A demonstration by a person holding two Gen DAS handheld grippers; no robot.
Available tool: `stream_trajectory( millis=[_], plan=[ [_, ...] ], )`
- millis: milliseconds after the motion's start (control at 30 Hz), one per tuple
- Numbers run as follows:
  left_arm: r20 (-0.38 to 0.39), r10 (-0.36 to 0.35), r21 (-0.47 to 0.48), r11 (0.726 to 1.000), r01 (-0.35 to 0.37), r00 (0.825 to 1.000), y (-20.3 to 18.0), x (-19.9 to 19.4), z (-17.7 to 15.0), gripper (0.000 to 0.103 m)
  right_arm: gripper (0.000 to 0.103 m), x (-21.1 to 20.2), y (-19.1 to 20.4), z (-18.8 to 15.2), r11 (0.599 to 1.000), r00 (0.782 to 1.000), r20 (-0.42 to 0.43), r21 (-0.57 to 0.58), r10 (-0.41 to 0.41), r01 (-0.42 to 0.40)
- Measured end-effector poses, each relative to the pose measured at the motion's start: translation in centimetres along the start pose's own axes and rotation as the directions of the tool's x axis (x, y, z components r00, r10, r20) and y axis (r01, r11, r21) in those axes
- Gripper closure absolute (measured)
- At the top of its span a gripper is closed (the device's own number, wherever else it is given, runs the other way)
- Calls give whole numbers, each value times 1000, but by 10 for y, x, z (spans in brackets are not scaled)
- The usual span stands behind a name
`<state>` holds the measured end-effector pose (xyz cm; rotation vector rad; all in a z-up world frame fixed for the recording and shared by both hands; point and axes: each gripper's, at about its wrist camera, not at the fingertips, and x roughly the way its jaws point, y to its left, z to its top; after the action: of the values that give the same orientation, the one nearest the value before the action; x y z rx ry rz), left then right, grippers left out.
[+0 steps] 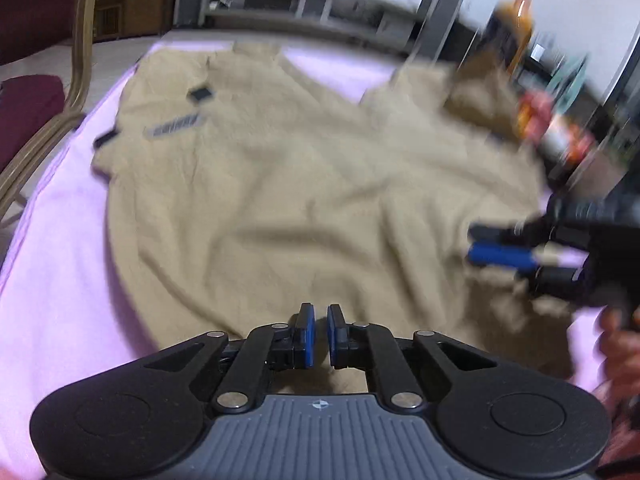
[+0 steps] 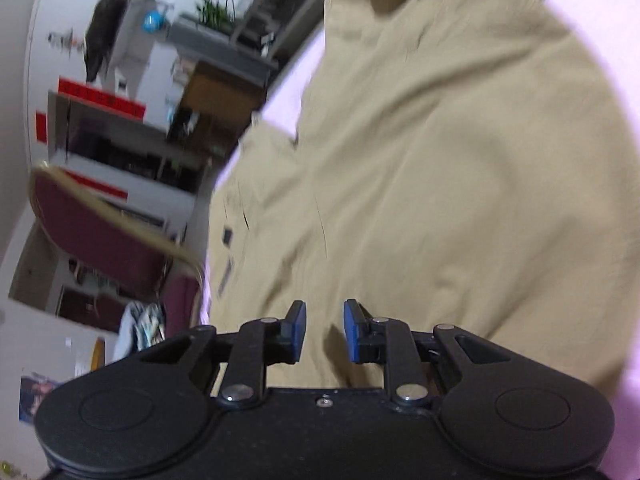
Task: Fold clothes
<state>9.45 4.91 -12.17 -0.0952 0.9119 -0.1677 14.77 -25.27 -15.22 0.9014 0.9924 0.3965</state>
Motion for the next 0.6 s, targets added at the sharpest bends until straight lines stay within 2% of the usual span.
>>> stream_trajectory(
  millis=[67, 100, 167, 233, 333, 400, 433, 533, 600],
  plan=[
    [-9, 25, -27, 999, -25, 1000, 9, -3, -4, 90, 103, 2, -15, 3, 999, 999, -20, 25, -41, 41],
    [-12, 24, -60, 998, -25, 1000, 17, -6, -6, 90, 103, -5, -24, 6, 997, 999, -4, 60, -46, 46],
    [-18, 10, -142, 990, -12, 1000, 34, -12, -10, 90, 103, -33, -41, 11, 989, 993, 84, 128, -78, 67],
    [-18, 14, -209, 978, -18, 1000, 44, -19, -13, 91, 103, -60, -55, 12, 976, 979, 163, 197, -126, 93],
    [30, 64, -231, 971, -56, 997, 46, -39, -18, 96, 103, -96, -70, 10, 951, 942, 259, 274, -214, 141],
    [80, 40, -213, 977, -22, 996, 39, -55, -18, 98, 93, -115, -66, 7, 946, 920, 293, 267, -260, 182],
    [101, 11, -194, 981, 9, 995, 34, -61, -19, 98, 91, -121, -61, 4, 953, 921, 297, 241, -250, 181],
    [104, -77, -113, 990, 89, 992, 12, -64, -23, 97, 90, -125, -36, -11, 984, 954, 262, 136, -147, 114],
    [71, -80, -39, 996, 83, 994, -7, -55, -27, 97, 88, -114, -17, -28, 995, 978, 188, 47, -94, 87]
  ],
)
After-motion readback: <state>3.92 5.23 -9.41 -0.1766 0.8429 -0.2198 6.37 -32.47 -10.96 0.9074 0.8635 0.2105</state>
